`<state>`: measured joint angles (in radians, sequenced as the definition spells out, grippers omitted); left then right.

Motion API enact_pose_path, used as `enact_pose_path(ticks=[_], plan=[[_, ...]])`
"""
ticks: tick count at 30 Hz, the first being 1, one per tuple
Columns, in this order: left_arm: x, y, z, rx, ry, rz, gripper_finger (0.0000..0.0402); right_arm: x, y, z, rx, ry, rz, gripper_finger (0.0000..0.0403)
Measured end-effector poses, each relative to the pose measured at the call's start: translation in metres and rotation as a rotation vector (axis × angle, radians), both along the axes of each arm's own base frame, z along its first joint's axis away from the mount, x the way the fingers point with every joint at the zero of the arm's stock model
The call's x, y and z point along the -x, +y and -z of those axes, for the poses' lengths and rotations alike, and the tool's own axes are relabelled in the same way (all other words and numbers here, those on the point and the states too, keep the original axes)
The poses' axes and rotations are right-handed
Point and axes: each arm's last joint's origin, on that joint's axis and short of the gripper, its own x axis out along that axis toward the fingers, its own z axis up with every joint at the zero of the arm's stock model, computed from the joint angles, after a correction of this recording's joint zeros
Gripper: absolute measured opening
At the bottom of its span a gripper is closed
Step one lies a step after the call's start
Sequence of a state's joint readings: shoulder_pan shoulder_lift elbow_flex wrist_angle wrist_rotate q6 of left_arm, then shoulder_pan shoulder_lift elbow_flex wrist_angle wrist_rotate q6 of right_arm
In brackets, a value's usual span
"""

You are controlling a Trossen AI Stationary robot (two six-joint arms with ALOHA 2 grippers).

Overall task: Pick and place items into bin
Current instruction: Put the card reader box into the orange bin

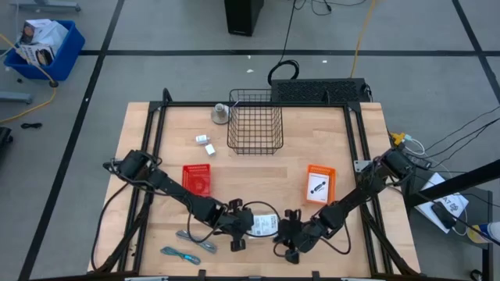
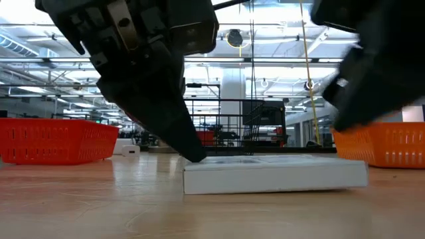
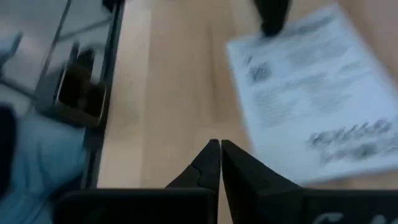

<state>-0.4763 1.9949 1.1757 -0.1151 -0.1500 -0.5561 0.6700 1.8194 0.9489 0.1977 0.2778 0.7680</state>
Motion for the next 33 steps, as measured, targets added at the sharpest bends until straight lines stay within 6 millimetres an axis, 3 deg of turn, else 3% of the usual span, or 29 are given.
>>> enact_pose_path(ticks=[6, 16, 21, 26, 33], plan=[[-0.002, -0.001, 0.007, 0.0, -0.002, -0.013, 0.0003, 0.007, -0.004, 0.0, -0.141, 0.157, 0.107, 0.0039], [-0.002, -0.003, 0.015, -0.011, 0.008, -0.012, 0.0005, 0.02, -0.006, 0.001, -0.264, 0.321, 0.283, 0.0121], [0.002, -0.007, 0.016, -0.038, 0.009, -0.025, 0.0003, 0.019, -0.012, 0.006, -0.367, 0.245, 0.424, 0.0159], [0.006, -0.01, 0.018, -0.062, 0.009, -0.023, 0.0003, 0.035, -0.027, 0.028, -0.538, 0.158, 0.51, 0.0187], [0.007, -0.01, 0.024, -0.065, 0.035, -0.024, 0.0003, 0.057, -0.046, 0.04, -0.708, 0.001, 0.57, 0.02]])
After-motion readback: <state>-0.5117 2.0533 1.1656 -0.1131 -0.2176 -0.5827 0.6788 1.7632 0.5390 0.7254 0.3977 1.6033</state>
